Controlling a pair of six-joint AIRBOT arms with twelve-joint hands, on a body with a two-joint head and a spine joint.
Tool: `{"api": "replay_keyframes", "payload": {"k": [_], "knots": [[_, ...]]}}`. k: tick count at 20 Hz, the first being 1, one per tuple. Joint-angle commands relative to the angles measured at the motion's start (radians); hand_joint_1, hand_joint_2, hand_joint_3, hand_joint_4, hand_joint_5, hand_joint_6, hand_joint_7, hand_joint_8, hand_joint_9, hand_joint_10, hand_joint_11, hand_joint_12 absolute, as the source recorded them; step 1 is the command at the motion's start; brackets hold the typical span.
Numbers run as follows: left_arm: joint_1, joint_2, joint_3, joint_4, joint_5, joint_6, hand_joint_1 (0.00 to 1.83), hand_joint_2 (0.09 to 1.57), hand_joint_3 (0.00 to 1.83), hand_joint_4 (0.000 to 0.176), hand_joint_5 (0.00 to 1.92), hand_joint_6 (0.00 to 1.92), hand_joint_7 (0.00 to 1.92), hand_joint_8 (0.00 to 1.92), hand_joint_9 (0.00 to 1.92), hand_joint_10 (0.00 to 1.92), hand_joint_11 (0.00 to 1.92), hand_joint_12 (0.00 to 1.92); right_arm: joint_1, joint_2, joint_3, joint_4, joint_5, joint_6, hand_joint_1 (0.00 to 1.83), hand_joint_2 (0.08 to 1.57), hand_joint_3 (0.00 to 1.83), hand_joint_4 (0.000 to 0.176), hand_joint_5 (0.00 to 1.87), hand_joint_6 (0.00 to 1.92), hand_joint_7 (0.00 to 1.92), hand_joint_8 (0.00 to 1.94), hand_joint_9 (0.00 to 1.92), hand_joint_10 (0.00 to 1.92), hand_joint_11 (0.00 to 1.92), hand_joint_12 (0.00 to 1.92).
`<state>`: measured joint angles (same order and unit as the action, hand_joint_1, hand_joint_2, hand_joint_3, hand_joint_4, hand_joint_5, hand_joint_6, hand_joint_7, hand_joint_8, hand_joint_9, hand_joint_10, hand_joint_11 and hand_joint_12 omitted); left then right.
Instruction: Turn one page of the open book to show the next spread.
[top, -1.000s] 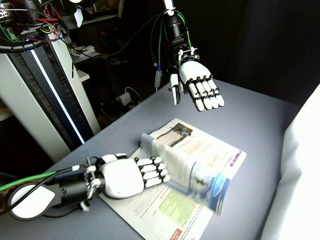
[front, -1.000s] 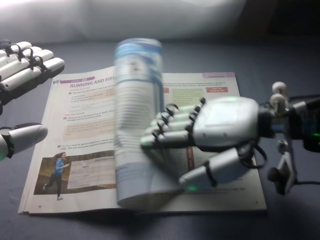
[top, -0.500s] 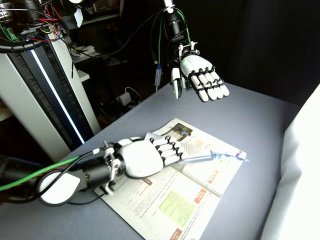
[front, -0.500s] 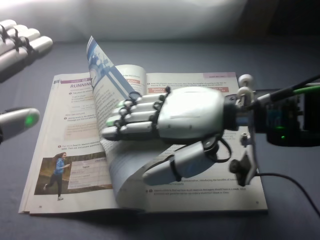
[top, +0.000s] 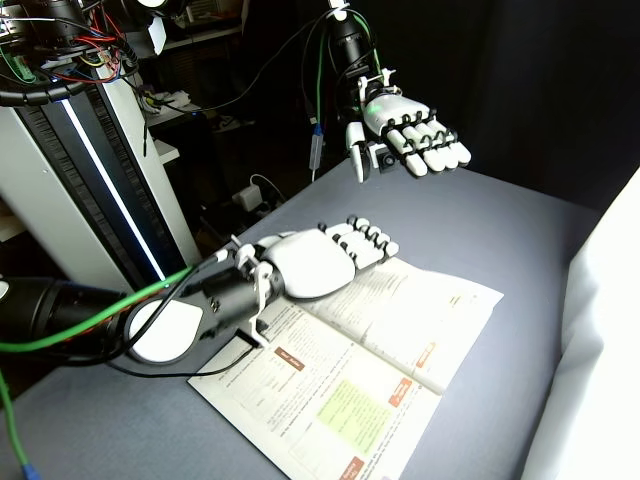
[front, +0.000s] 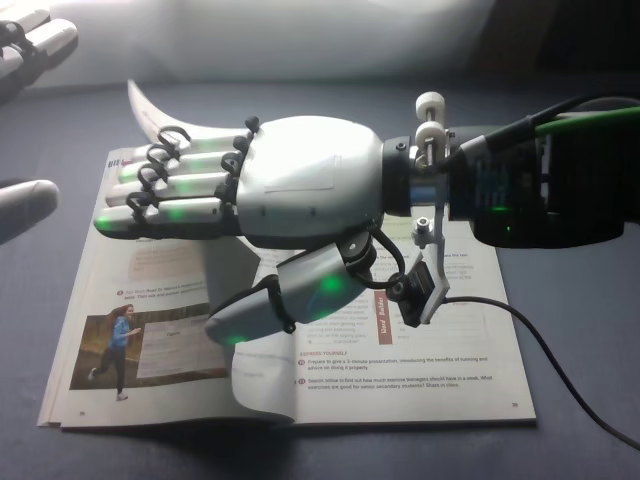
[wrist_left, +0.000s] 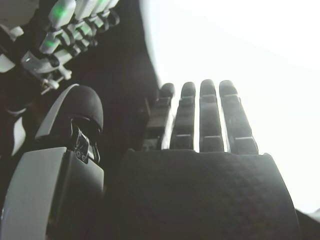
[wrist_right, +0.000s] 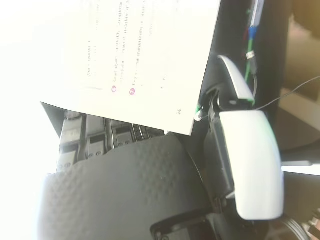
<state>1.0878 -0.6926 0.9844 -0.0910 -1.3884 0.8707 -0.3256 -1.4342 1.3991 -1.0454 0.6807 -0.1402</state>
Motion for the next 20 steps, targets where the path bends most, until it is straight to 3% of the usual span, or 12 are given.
{"api": "replay_keyframes", "payload": {"k": [1,2,3,4,10,11,13,14,15,20], "knots": [[-0.008,0.015,-0.003,-0.035,-0.145,0.009,0.00,1.36,0.00,0.029,0.03,0.01,0.00,0.00,0.00,0.00,0.00,0.00,0.015,0.011,-0.012,0.040,0.096,0.001,0.00,1.24,0.00,0.000,0.00,0.00,0.00,0.00,0.00,0.00,0.00,0.00],[-0.007,0.021,-0.008,-0.041,-0.155,0.016,0.00,1.33,0.00,0.048,0.03,0.01,0.00,0.00,0.00,0.00,0.00,0.00,0.020,0.024,-0.025,0.034,0.108,0.001,0.00,1.26,0.00,0.000,0.00,0.00,0.00,0.00,0.00,0.00,0.00,0.00],[-0.003,0.028,-0.013,-0.050,-0.166,0.025,0.00,1.33,0.00,0.048,0.03,0.01,0.00,0.00,0.00,0.00,0.00,0.00,0.027,0.044,-0.046,0.029,0.128,0.001,0.00,1.26,0.00,0.000,0.00,0.00,0.00,0.00,0.00,0.00,0.00,0.00],[0.003,0.033,-0.017,-0.062,-0.179,0.031,0.00,1.32,0.00,0.070,0.00,0.00,0.00,0.00,0.00,0.00,0.00,0.00,0.031,0.058,-0.059,0.026,0.149,0.001,0.00,1.25,0.00,0.000,0.00,0.00,0.00,0.00,0.00,0.00,0.00,0.00],[0.051,0.054,-0.040,-0.124,-0.245,0.054,0.00,1.31,0.00,0.090,0.00,0.00,0.00,0.00,0.00,0.00,0.00,0.00,0.066,0.167,-0.155,0.026,0.283,0.001,0.00,1.25,0.00,0.000,0.13,0.02,0.12,0.00,0.03,0.00,0.00,0.00],[0.065,0.055,-0.042,-0.134,-0.258,0.054,0.00,1.32,0.00,0.086,0.00,0.00,0.00,0.00,0.00,0.00,0.00,0.00,0.066,0.181,-0.164,0.032,0.302,0.001,0.00,1.23,0.00,0.000,0.11,0.02,0.10,0.02,0.04,0.01,0.00,0.00],[0.087,0.058,-0.048,-0.143,-0.268,0.054,0.00,1.34,0.00,0.059,0.03,0.01,0.00,0.00,0.00,0.00,0.00,0.00,0.066,0.217,-0.185,0.039,0.318,0.001,0.00,1.23,0.00,0.000,0.09,0.01,0.07,0.00,0.02,0.01,0.00,0.00],[0.093,0.058,-0.050,-0.146,-0.272,0.054,0.00,1.34,0.00,0.059,0.03,0.01,0.00,0.00,0.00,0.00,0.00,0.00,0.065,0.231,-0.191,0.044,0.321,0.001,0.00,1.23,0.00,0.000,0.09,0.01,0.07,0.00,0.02,0.01,0.00,0.00],[0.107,0.058,-0.052,-0.151,-0.279,0.054,0.00,1.33,0.00,0.044,0.04,0.01,0.00,0.00,0.00,0.00,0.00,0.00,0.059,0.261,-0.202,0.059,0.323,0.001,0.00,1.24,0.00,0.000,0.10,0.01,0.09,0.01,0.02,0.00,0.00,0.00],[0.119,0.042,-0.053,-0.137,-0.275,0.049,0.00,1.33,0.00,0.036,0.00,0.00,0.00,0.00,0.00,0.00,0.00,0.00,0.005,0.334,-0.227,0.150,0.316,-0.018,0.00,1.23,0.00,0.000,0.11,0.02,0.09,0.02,0.04,0.01,0.00,0.00]]}}
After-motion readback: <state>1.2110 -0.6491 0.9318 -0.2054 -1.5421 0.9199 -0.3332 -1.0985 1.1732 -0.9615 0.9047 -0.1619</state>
